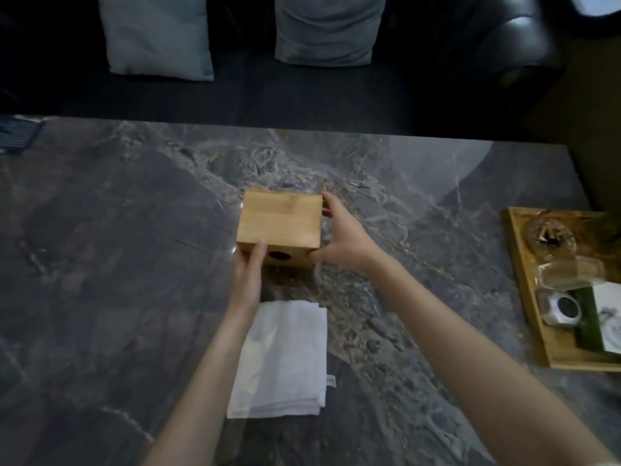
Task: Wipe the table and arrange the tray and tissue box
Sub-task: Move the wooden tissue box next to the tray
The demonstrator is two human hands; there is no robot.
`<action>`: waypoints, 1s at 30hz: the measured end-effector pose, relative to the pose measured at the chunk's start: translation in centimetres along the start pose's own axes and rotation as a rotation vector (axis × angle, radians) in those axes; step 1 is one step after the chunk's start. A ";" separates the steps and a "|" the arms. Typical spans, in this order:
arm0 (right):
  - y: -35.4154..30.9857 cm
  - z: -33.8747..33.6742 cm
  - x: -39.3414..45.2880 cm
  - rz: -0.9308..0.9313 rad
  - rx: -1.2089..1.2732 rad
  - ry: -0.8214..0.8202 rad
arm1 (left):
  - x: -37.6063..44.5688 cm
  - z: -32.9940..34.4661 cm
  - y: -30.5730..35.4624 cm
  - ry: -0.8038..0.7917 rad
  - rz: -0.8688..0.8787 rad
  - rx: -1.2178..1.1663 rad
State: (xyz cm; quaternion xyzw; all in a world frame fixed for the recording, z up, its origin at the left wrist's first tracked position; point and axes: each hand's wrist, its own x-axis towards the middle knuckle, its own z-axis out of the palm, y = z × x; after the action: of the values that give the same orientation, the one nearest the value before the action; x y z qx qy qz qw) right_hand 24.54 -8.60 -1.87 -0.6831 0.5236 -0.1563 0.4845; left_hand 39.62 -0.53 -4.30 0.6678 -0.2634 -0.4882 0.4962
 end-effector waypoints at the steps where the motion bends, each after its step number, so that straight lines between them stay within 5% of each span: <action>1: 0.1 0.1 0.1 0.001 0.005 0.020 | 0.0 0.2 0.0 0.024 0.020 -0.001; 10: 1.1 -0.2 -2.5 0.014 0.097 0.176 | -0.6 1.5 0.5 0.074 0.119 0.135; 30: 5.4 -8.3 -20.3 -0.102 0.099 0.552 | -13.2 10.5 1.3 -0.282 0.337 0.178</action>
State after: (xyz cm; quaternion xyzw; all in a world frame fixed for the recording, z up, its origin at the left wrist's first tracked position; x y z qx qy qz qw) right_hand 7.34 4.91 3.67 -0.6156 0.5926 -0.3859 0.3479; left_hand 25.11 5.73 1.77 0.5807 -0.4800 -0.4617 0.4682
